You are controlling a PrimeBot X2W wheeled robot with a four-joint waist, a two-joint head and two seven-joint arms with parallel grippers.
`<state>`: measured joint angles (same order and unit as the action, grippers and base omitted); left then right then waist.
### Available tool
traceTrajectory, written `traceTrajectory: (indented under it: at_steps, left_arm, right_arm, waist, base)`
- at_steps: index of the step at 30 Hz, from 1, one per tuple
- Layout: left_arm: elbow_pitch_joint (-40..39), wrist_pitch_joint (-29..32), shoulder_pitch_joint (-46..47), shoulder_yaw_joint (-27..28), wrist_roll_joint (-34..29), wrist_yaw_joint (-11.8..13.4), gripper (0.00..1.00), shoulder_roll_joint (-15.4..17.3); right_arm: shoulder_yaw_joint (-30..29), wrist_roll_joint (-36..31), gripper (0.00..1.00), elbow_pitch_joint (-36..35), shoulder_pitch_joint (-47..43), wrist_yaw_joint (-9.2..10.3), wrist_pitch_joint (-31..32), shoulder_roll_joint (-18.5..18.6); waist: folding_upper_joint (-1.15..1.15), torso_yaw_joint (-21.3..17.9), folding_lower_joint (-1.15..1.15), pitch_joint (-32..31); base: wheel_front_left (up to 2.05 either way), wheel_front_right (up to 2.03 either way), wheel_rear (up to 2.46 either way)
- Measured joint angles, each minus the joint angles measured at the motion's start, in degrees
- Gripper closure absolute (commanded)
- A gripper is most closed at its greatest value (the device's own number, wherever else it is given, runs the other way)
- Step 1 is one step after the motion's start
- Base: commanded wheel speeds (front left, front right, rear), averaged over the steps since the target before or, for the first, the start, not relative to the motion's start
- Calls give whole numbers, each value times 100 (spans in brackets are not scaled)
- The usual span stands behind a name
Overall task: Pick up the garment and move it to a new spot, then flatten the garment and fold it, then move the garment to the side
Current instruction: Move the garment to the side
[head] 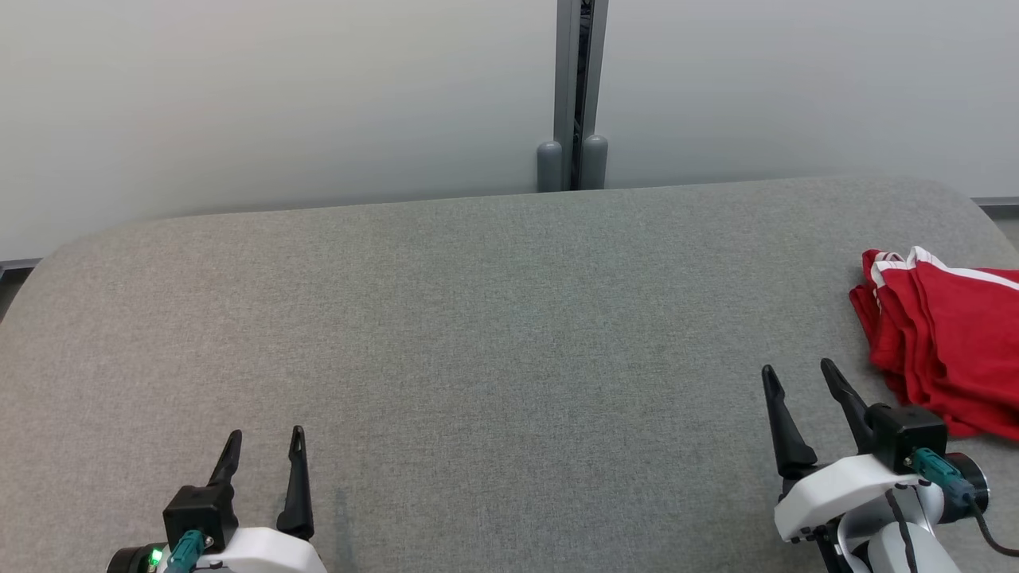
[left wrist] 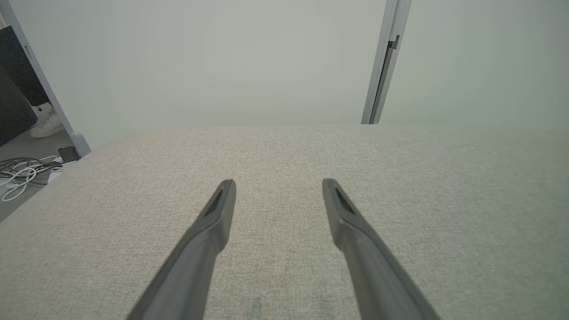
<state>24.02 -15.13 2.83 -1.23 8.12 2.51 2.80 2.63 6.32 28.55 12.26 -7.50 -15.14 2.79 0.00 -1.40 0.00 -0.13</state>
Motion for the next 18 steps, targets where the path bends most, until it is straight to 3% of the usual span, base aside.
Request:
traceTrajectory:
  at_steps: [18]
  left_arm:
    - [55, 0, -1, -74, 40, 14, 0, 0]
  right_arm:
    - [59, 0, 0, 159, 10, 0, 0, 0]
  waist:
    - [0, 31, 0, 168]
  base:
    - [0, 0, 0]
